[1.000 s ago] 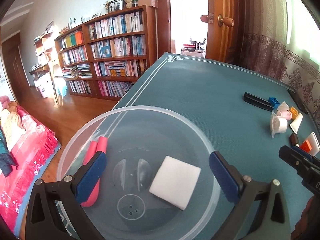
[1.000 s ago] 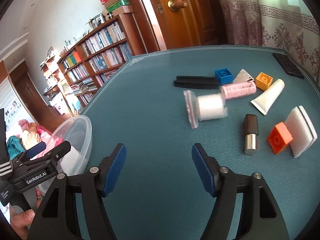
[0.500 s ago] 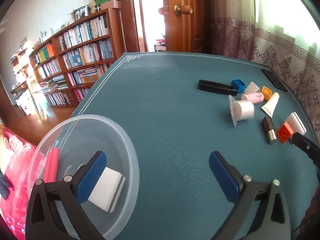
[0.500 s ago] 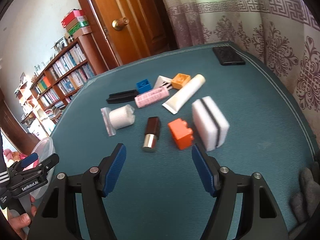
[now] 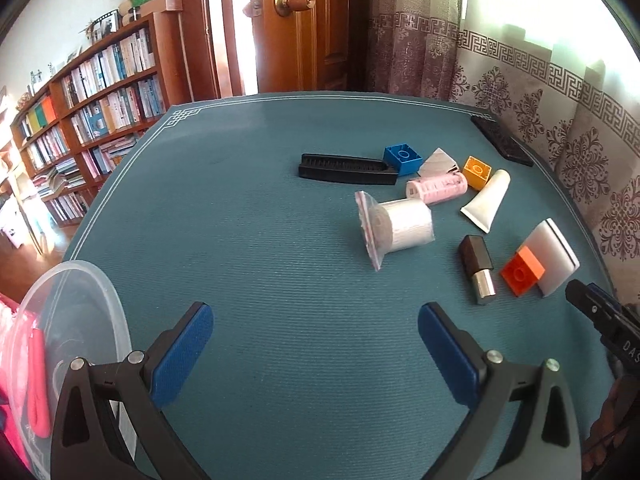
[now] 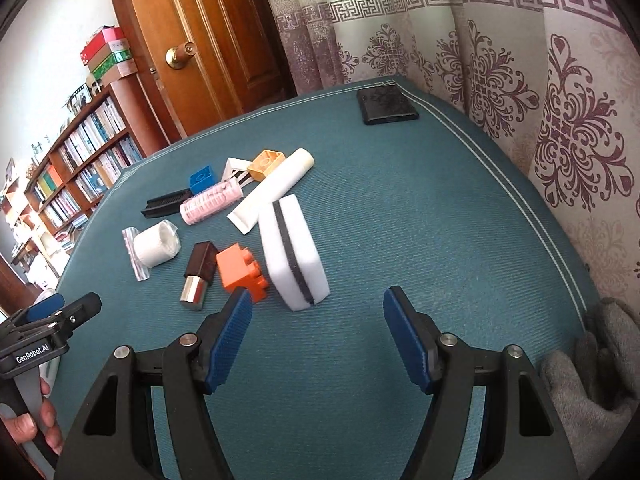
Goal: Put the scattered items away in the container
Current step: 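Grasp the wrapped white roll with the left tool while the right tool grasps another sponge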
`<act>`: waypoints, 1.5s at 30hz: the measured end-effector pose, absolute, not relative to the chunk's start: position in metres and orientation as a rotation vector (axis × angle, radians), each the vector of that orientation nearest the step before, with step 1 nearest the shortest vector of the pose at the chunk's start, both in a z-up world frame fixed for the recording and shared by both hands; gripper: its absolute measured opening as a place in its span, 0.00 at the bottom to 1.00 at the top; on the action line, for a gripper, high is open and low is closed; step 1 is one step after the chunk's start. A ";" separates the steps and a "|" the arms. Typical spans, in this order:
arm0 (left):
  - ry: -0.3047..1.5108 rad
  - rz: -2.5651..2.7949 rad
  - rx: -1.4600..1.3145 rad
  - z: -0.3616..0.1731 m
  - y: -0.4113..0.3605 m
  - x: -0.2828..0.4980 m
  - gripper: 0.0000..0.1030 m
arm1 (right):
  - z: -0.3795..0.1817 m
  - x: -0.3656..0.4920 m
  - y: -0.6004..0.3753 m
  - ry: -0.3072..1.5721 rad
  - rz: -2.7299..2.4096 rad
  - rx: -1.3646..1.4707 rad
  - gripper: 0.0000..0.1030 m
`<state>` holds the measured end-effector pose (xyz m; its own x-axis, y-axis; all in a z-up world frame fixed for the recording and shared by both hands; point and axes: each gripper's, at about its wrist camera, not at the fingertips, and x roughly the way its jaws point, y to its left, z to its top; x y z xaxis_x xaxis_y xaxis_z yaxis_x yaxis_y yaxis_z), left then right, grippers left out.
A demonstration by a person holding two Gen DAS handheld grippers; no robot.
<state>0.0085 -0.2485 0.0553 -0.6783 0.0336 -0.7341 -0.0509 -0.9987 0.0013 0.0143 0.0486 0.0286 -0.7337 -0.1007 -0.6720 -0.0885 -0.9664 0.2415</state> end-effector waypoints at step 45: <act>-0.037 2.758 -1.271 0.032 -0.215 -0.073 0.59 | 0.014 -0.019 0.042 -0.383 -2.839 1.125 0.34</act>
<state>-0.0731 -0.2145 0.0322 -0.6453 0.1052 -0.7567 -0.0849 -0.9942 -0.0659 -0.0192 0.0420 0.0140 -0.7308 -0.1501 -0.6658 -0.0317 -0.9670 0.2527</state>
